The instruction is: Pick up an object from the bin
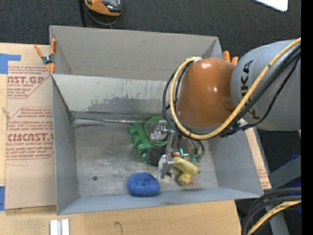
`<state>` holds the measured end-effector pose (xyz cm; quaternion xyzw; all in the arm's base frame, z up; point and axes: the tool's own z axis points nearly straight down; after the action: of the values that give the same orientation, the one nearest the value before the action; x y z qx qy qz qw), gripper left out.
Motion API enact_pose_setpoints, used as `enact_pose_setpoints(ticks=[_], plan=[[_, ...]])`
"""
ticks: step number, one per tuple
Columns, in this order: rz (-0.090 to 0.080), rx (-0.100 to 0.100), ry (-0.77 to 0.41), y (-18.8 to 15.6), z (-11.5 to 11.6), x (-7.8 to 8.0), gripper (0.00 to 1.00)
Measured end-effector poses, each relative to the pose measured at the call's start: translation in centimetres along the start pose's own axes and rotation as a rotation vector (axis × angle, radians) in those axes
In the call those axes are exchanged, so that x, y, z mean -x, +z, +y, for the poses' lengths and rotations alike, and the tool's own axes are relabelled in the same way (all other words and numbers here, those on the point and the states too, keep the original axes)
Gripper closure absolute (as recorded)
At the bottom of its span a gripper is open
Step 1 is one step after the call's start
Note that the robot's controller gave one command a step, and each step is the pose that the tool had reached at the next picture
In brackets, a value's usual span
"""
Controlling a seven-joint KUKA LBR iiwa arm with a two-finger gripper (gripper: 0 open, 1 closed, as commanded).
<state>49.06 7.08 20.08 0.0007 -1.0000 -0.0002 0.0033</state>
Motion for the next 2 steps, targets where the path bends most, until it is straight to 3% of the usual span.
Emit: enact_pose_setpoints(ticks=[2], plan=[[-0.012, 0.0, -0.056, 0.9, -0.1, 0.3, 0.0]])
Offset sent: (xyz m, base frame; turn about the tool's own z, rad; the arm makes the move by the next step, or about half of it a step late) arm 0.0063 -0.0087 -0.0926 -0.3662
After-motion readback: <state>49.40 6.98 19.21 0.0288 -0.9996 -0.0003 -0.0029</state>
